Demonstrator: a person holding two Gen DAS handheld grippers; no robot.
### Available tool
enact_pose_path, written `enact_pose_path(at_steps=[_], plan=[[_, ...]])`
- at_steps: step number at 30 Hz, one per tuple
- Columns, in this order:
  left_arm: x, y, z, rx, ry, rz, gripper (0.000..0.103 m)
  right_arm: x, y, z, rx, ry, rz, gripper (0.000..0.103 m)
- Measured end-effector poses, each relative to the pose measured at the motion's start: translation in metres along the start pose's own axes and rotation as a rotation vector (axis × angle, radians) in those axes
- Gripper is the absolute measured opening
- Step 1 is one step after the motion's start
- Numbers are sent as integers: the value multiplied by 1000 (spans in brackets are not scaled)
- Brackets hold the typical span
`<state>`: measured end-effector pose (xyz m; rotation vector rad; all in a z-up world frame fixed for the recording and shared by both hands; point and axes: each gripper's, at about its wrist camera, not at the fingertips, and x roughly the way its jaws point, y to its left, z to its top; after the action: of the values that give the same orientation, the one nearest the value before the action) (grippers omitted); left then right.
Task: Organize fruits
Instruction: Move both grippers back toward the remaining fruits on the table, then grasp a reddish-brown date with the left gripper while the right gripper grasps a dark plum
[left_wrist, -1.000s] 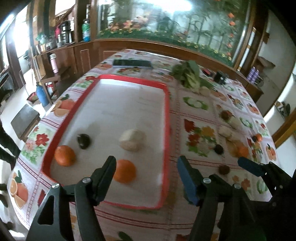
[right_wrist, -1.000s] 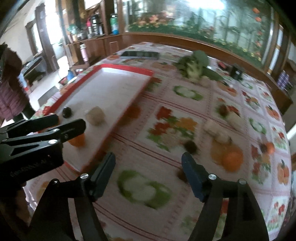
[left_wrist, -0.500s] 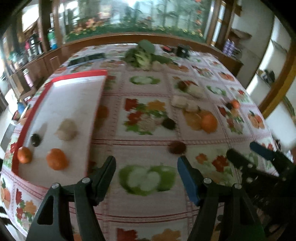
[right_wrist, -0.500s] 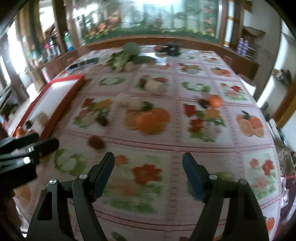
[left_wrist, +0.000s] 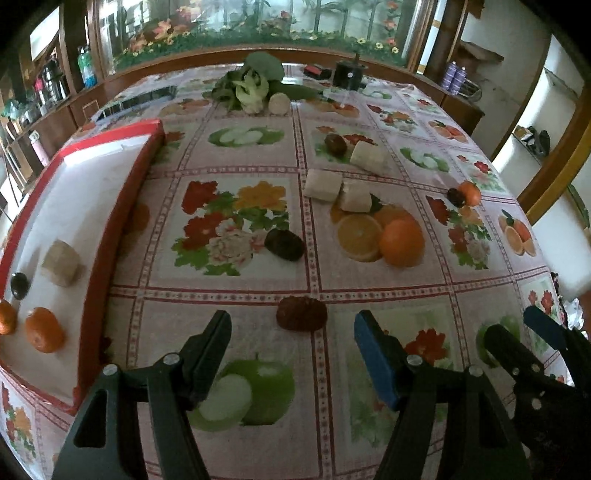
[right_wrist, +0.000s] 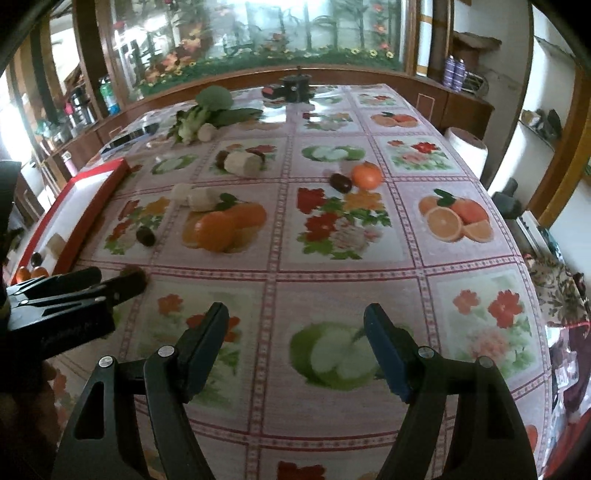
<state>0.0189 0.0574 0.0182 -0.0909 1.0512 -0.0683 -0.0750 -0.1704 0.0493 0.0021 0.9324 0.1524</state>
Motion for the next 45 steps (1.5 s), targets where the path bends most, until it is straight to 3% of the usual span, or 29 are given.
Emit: enact_pose_path(at_steps=[3,6,10,17,28,32,36,38,41,43,45], plan=[[6,2,-1,-22,14,-10,69,1,-3,-1,8,2,-1,76],[5,3,-1,-17,-7,-13,59,2,-2,-1,7,4,2,76],[5,11,1,-25,-24,-31,32,3,4,0,-2,3,8,76],[-2,23,-7,-46,-22,-75,32,2,22,3,-38,-18,48,76],[-38,44,-34,-26,-51,-81,32,22,89,35,-174,-32,232,76],[-46,55,-43,-42,-50,-86,32,42,107,48,-172,5,302,76],[-53,66,-51,-59,-52,-93,32,59,122,57,-202,15,291,74],[-54,70,-54,-63,-54,-95,32,63,129,59,-235,15,290,71],[-56,74,-56,-69,-58,-104,32,73,137,59,-269,51,291,50],[-56,76,-56,-73,-59,-110,32,82,138,58,-272,87,283,30],[-57,78,-56,-75,-60,-120,32,81,137,56,-277,65,269,22]])
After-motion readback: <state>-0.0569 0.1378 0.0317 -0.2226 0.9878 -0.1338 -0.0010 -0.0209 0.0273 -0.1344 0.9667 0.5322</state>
